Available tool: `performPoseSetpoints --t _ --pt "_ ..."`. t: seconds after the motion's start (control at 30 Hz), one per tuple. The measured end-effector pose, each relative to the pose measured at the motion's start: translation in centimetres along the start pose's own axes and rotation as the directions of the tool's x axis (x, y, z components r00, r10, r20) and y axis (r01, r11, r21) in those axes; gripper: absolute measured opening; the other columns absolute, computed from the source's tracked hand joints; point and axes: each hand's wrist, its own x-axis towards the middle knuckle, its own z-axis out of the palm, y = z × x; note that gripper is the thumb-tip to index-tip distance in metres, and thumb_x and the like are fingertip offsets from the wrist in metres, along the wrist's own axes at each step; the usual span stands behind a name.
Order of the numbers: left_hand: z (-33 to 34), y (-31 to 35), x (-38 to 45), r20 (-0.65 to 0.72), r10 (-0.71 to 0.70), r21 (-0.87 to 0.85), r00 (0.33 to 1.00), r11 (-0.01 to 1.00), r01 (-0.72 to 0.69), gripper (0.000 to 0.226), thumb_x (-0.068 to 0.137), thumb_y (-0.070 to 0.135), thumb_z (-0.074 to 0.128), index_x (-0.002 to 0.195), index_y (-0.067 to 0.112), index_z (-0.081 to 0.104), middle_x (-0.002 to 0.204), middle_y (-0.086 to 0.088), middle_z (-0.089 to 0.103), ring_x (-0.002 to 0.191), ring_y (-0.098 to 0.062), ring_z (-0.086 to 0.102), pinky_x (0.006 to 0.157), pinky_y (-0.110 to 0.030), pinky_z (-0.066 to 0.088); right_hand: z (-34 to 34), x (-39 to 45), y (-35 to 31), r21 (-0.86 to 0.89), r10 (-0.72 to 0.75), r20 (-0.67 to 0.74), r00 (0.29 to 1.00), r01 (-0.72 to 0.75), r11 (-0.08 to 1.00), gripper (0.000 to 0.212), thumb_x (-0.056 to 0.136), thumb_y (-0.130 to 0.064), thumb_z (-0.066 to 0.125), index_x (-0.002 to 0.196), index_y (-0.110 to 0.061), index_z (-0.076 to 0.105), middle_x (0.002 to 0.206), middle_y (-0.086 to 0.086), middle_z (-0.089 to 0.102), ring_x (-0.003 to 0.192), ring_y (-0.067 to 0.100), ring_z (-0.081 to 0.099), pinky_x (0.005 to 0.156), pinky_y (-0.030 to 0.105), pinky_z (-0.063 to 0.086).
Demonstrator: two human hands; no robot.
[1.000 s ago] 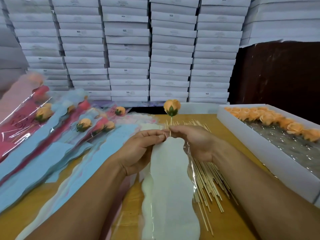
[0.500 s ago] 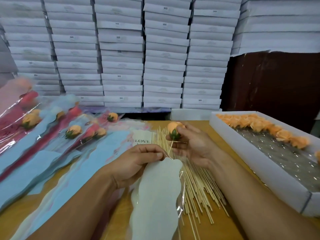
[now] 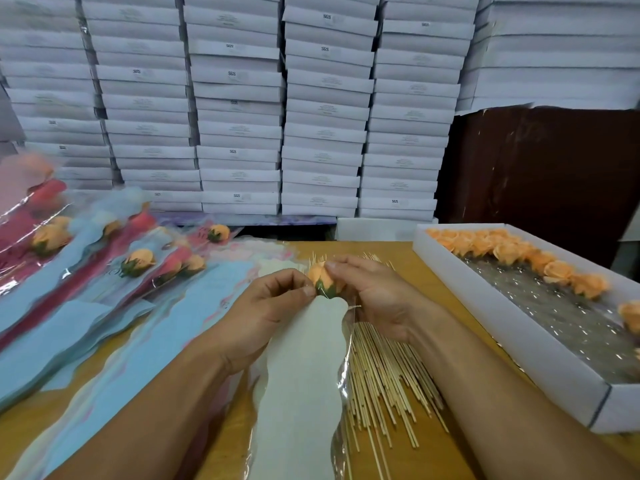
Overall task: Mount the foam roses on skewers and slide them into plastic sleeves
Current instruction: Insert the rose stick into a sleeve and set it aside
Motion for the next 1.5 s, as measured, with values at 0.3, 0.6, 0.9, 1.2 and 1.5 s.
performPoseSetpoints --t 0.3,0.6,0.9,1.2,1.5 --pt "0.2 -0.1 0.2 -0.169 0.035 0.164 0.985 0.986 -0.007 0.019 0.098 0.023 0.060 0.085 0.010 0.064 0.081 -0.010 0.063 0.074 -0.023 0.058 0.067 -0.036 0.046 0.5 -0.5 -0.2 -0.018 -0.008 0.092 0.996 0.010 1.000 0.030 0.094 -0.053 0.063 0.089 -0.025 0.074 0.078 -0.006 0.070 0.068 0.011 0.062 0.061 0.031 0.045" --pt "0.3 -0.3 0.4 -0.204 0.058 0.140 0.977 0.990 -0.030 0.016 0.097 0.020 0.062 0.084 0.010 0.066 0.079 -0.009 0.064 0.071 -0.023 0.058 0.065 -0.033 0.046 1.0 -0.3 -0.1 -0.068 0.008 0.070 0.997 -0.003 0.998 0.041 0.092 -0.059 0.062 0.080 -0.021 0.074 0.074 -0.003 0.067 0.065 0.012 0.059 0.060 0.029 0.046" --pt "0.5 0.0 0.2 -0.243 0.093 0.182 0.966 0.982 -0.049 0.016 0.096 0.017 0.062 0.092 0.002 0.066 0.085 -0.023 0.066 0.069 -0.027 0.060 0.061 -0.032 0.048 0.9 -0.4 0.0 -0.081 -0.042 0.058 0.997 0.046 0.996 0.040 0.073 -0.049 0.084 0.094 -0.016 0.079 0.088 -0.001 0.073 0.079 0.016 0.063 0.069 0.035 0.046" --pt "0.4 -0.4 0.3 -0.228 0.082 0.199 0.970 0.979 -0.036 0.013 0.093 0.013 0.065 0.085 0.004 0.069 0.086 -0.020 0.068 0.075 -0.027 0.060 0.073 -0.041 0.048 0.7 -0.1 0.3 -0.025 -0.042 0.052 0.998 0.043 0.999 0.015 0.085 -0.019 0.080 0.078 -0.020 0.067 0.075 -0.006 0.067 0.073 0.012 0.062 0.067 0.030 0.048" --pt "0.3 -0.3 0.4 -0.166 0.035 0.047 0.985 0.998 -0.028 0.024 0.074 0.026 0.072 0.083 0.004 0.068 0.082 -0.018 0.067 0.071 -0.026 0.061 0.067 -0.034 0.048 0.6 -0.3 -0.1 -0.016 -0.056 0.065 0.996 0.058 0.998 0.015 0.090 -0.010 0.073 0.079 -0.016 0.064 0.065 -0.008 0.066 0.057 0.004 0.061 0.050 0.018 0.045"
